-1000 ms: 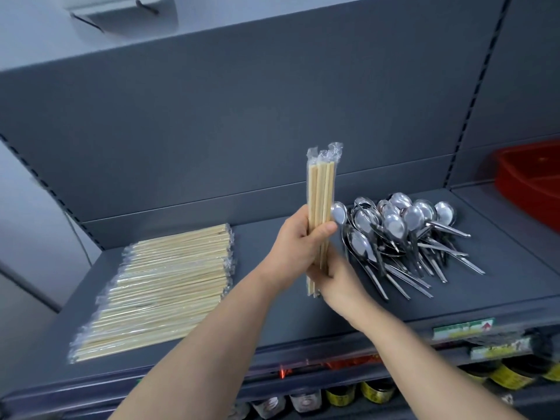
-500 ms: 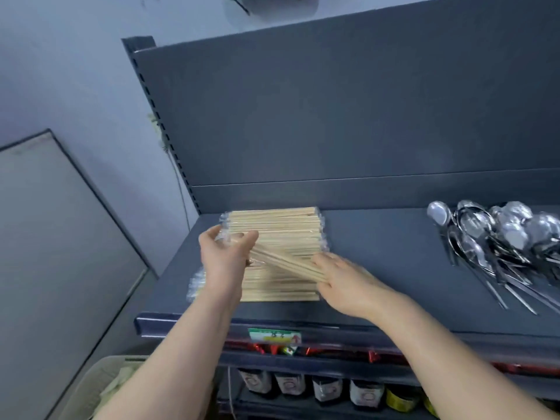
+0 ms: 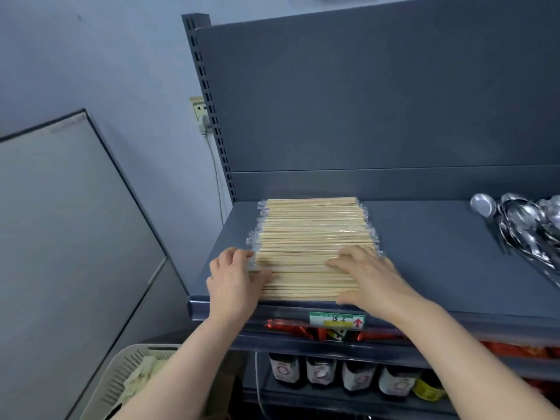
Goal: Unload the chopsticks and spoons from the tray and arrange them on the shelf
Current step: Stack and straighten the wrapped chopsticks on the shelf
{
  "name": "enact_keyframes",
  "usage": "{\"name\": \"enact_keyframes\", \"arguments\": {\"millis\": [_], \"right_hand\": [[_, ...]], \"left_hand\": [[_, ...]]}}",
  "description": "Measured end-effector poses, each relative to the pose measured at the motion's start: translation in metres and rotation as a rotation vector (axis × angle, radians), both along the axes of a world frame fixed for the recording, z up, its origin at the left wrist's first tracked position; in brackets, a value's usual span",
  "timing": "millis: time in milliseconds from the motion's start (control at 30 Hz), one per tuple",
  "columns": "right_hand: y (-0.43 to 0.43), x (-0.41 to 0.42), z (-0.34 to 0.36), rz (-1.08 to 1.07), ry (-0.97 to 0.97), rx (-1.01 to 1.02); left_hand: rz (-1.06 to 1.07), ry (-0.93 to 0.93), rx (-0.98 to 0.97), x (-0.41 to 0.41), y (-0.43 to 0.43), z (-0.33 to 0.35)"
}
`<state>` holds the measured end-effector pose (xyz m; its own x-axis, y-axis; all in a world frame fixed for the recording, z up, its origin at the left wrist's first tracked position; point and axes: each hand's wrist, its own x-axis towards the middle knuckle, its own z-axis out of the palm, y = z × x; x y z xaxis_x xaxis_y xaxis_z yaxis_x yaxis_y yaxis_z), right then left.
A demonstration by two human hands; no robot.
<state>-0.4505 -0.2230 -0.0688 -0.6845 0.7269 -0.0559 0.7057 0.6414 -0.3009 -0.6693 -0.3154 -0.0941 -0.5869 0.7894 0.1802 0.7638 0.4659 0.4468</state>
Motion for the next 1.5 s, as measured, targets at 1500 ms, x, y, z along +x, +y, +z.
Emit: {"name": "enact_keyframes", "arguments": {"millis": [1500], "right_hand": [[0.015,-0.008,-0.014,-0.338,0.073,0.174]], "left_hand": [[-0.587,0.181,-0.218,0.037,0.053,0.017]]}}
